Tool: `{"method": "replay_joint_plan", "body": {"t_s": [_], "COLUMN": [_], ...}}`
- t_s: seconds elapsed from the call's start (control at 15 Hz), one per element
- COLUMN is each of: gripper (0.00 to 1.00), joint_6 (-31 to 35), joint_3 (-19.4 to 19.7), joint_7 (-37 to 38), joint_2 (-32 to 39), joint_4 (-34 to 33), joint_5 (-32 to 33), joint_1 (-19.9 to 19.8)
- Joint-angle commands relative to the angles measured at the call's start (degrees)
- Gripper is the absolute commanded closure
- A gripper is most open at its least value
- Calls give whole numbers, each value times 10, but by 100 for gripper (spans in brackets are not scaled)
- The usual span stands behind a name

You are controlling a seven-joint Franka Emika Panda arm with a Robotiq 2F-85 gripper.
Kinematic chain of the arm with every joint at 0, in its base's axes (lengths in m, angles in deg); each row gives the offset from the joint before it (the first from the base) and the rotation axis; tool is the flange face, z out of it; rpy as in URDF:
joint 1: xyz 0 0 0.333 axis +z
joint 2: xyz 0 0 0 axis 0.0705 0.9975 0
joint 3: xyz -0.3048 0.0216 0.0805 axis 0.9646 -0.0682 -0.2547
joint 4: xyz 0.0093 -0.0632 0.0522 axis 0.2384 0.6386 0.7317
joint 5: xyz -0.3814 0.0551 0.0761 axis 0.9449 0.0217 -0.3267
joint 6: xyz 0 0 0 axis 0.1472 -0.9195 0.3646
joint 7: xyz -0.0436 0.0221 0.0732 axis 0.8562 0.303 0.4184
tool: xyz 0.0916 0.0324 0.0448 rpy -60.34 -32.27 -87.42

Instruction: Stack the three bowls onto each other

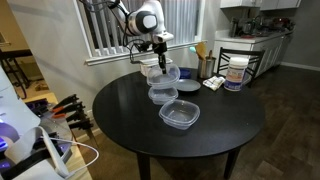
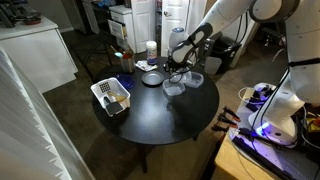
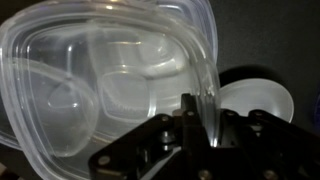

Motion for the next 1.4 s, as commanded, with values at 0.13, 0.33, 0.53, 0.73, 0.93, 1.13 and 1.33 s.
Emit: {"method": "replay_joint_plan", "body": {"t_s": [0.13, 0.33, 0.53, 0.73, 0.93, 1.13, 1.33], "gripper": [99, 99, 68, 50, 32, 12, 0], "joint_6": [11, 25, 20, 23, 17, 18, 9], "joint_3": [-37, -45, -43, -41, -23, -4, 15], "joint_7": [-64, -94, -108, -119, -112, -102, -92], "joint_2": [68, 83, 90, 88, 64, 36, 7], "joint_4": [-55, -53, -51, -44, -16, 23, 63], "joint_5": [-35, -41, -45, -48, -39, -30, -35], "joint_1": [-22, -22, -20, -21, -6, 5, 5]}}
